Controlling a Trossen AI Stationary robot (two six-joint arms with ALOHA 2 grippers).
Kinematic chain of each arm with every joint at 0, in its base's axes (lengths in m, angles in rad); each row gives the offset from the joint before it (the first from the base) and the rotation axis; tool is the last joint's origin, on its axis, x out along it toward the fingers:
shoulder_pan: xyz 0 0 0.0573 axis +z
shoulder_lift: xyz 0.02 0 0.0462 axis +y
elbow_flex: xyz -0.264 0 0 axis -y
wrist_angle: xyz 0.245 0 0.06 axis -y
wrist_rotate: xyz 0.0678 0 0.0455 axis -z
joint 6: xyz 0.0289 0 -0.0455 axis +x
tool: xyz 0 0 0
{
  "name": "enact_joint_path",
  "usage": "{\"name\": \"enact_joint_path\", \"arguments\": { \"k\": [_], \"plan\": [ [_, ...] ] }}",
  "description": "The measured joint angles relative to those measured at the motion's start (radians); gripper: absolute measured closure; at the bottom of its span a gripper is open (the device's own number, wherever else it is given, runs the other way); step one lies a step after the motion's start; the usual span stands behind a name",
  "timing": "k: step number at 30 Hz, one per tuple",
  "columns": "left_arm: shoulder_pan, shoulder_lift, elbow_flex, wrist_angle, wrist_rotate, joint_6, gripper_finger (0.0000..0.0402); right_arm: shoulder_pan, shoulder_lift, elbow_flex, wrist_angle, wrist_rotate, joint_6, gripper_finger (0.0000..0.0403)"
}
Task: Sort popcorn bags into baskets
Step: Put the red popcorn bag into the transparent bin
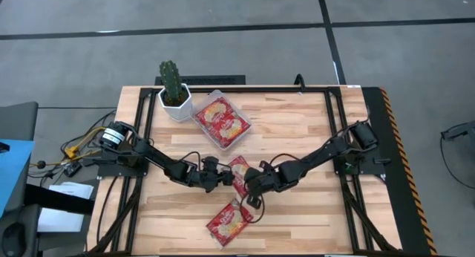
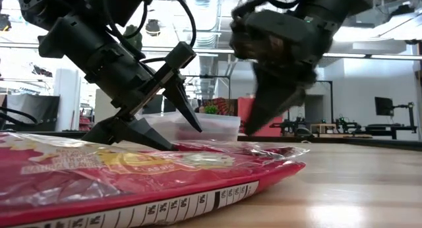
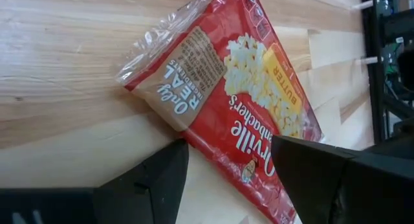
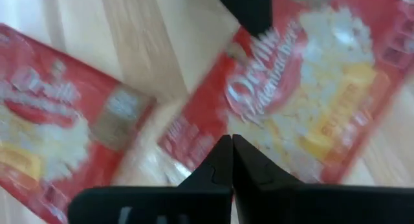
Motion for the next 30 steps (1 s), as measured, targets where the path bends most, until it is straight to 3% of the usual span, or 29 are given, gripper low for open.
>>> {"name": "enact_joint_path", "arguments": {
  "k": [6, 9, 26, 30],
  "plan": [
    [-0.01, 0.001, 0.0, 0.0, -0.022, -0.012, 0.0187, 0.032, -0.069, 0.031, -0.307, 0.146, 0.071, 0.0397],
    [-0.014, 0.001, -0.001, 0.003, -0.037, -0.024, 0.0187, 0.021, -0.067, 0.029, -0.393, 0.157, 0.076, 0.0392],
    [-0.012, 0.002, 0.002, 0.004, -0.043, -0.04, 0.0188, -0.005, 0.068, 0.047, -0.145, 0.051, -0.042, 0.039],
    [-0.009, 0.004, 0.012, -0.014, -0.038, -0.032, 0.022, -0.01, 0.067, 0.048, -0.14, 0.05, -0.055, 0.0394]
  ]
}}
